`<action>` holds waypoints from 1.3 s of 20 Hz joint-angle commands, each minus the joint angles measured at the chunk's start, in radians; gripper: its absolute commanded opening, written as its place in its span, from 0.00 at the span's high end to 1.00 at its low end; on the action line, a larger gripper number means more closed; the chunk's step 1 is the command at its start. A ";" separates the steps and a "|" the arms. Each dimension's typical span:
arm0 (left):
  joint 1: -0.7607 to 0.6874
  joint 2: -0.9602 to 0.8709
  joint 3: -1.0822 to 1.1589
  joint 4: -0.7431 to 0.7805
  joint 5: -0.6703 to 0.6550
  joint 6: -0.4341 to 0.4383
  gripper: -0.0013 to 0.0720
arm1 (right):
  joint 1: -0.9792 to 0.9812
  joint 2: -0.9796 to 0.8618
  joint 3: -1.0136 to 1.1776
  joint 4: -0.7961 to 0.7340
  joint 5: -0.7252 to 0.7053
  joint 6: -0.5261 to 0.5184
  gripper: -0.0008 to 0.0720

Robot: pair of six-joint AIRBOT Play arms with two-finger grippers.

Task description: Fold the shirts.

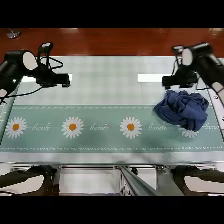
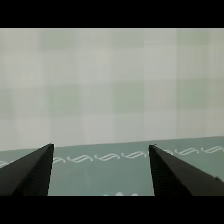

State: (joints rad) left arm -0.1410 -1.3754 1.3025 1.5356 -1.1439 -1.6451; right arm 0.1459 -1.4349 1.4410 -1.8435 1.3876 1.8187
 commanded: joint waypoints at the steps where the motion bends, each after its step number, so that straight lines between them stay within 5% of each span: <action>1: 0.011 0.108 -0.040 0.026 -0.064 0.035 0.02 | -0.125 0.172 -0.072 -0.082 0.000 0.043 0.13; 5: -0.028 0.420 -0.382 -0.145 0.083 0.035 0.02 | -0.295 0.388 -0.493 -0.031 -0.240 0.196 0.13; 8: -0.066 0.510 -0.571 -0.145 0.204 0.010 0.02 | -0.377 0.363 -0.658 0.152 -0.406 0.226 0.13; 13: -0.066 0.426 -0.587 -0.200 0.263 -0.010 0.02 | -0.391 0.177 -0.663 0.252 -0.352 0.142 0.13; 14: -0.066 0.413 -0.587 -0.220 0.284 -0.010 0.02 | -0.391 0.166 -0.663 0.295 -0.354 0.097 0.24; 16: -0.066 0.395 -0.585 -0.239 0.314 -0.009 0.02 | -0.391 0.169 -0.640 0.371 -0.347 0.016 0.95; 19: -0.014 0.396 -0.504 -0.234 0.253 0.048 0.02 | -0.391 0.230 -0.479 0.481 -0.306 -0.112 0.94; 23: 0.063 0.466 -0.362 -0.236 0.009 0.070 0.02 | -0.391 0.389 -0.176 0.541 -0.307 -0.158 0.94; 26: -0.003 0.624 -0.481 -0.254 0.027 0.074 0.02 | -0.371 0.472 0.020 0.553 -0.325 -0.200 0.94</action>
State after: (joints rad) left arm -0.1200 -0.8558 0.8654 1.2942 -1.0664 -1.5845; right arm -0.2382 -1.0416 1.2816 -1.3300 1.0763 1.6752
